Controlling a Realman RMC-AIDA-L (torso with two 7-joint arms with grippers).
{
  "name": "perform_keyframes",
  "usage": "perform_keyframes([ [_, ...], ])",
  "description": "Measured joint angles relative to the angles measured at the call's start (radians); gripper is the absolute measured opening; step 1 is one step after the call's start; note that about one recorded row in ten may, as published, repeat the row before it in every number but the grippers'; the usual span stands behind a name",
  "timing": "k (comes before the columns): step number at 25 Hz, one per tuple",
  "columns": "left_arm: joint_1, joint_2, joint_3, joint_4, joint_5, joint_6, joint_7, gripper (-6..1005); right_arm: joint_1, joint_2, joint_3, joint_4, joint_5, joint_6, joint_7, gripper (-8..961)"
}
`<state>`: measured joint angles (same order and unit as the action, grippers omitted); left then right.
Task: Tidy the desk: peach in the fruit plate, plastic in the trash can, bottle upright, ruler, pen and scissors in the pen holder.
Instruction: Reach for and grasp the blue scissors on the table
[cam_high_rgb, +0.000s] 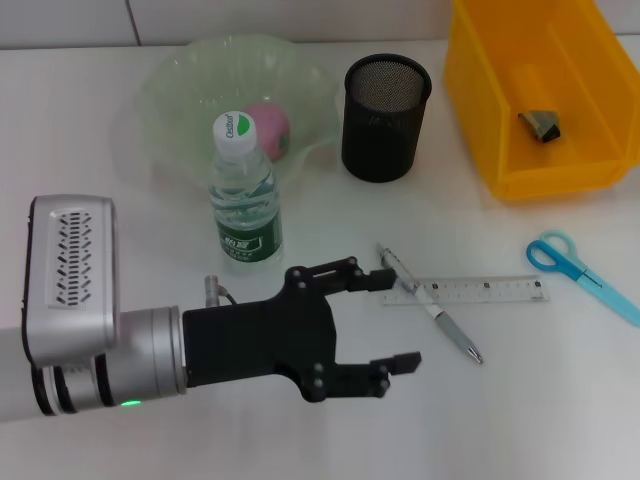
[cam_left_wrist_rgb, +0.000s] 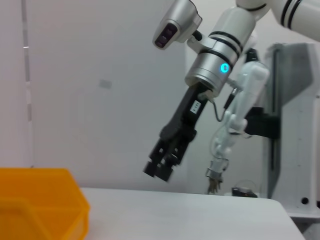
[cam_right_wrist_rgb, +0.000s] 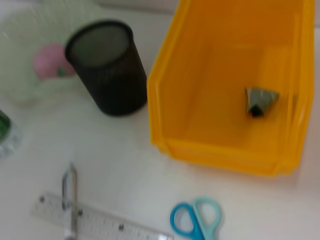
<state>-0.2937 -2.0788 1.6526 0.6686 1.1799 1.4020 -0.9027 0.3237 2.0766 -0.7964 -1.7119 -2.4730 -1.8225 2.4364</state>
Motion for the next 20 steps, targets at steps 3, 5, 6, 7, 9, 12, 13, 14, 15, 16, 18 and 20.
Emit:
perform_keyframes([
  [3,-0.011,0.003,-0.011,-0.04,-0.021,-0.002,0.005,800,0.069,0.003,-0.175,0.048,-0.154,0.031,0.063,835],
  [5,-0.011,0.003,-0.011,-0.041,-0.022,-0.005,0.005,800,0.08,0.004,-0.215,0.067,-0.181,0.053,0.066,835],
  [6,-0.011,0.004,-0.011,-0.044,-0.023,-0.008,0.003,800,0.092,0.005,-0.293,0.105,-0.211,0.101,0.065,835],
  [7,-0.011,0.004,-0.011,-0.044,-0.023,-0.008,0.003,800,0.092,0.005,-0.293,0.105,-0.211,0.101,0.065,835],
  [9,-0.011,0.004,-0.011,-0.05,-0.023,-0.009,0.0,800,0.099,0.002,-0.361,0.138,-0.228,0.147,0.04,835],
  [12,-0.009,0.005,-0.012,-0.057,-0.024,-0.009,-0.003,800,0.11,0.002,-0.413,0.178,-0.239,0.185,-0.014,835],
  [13,-0.008,0.005,-0.012,-0.059,-0.024,-0.009,-0.003,800,0.119,0.002,-0.416,0.198,-0.241,0.187,-0.022,835],
  [14,-0.006,0.005,-0.012,-0.062,-0.024,-0.009,-0.003,800,0.129,0.002,-0.418,0.219,-0.244,0.189,-0.027,835],
  [15,-0.006,0.005,-0.012,-0.063,-0.024,-0.009,-0.003,800,0.138,0.001,-0.419,0.238,-0.25,0.192,-0.027,835],
  [16,-0.006,0.005,-0.012,-0.07,-0.024,-0.009,-0.003,800,0.144,0.001,-0.42,0.255,-0.257,0.194,-0.027,835],
  [18,-0.011,0.005,-0.012,-0.084,-0.025,-0.01,-0.003,800,0.158,0.0,-0.416,0.304,-0.28,0.212,-0.027,834],
  [20,-0.012,0.005,-0.012,-0.088,-0.025,-0.011,-0.003,800,0.161,0.0,-0.413,0.319,-0.284,0.219,-0.027,834],
])
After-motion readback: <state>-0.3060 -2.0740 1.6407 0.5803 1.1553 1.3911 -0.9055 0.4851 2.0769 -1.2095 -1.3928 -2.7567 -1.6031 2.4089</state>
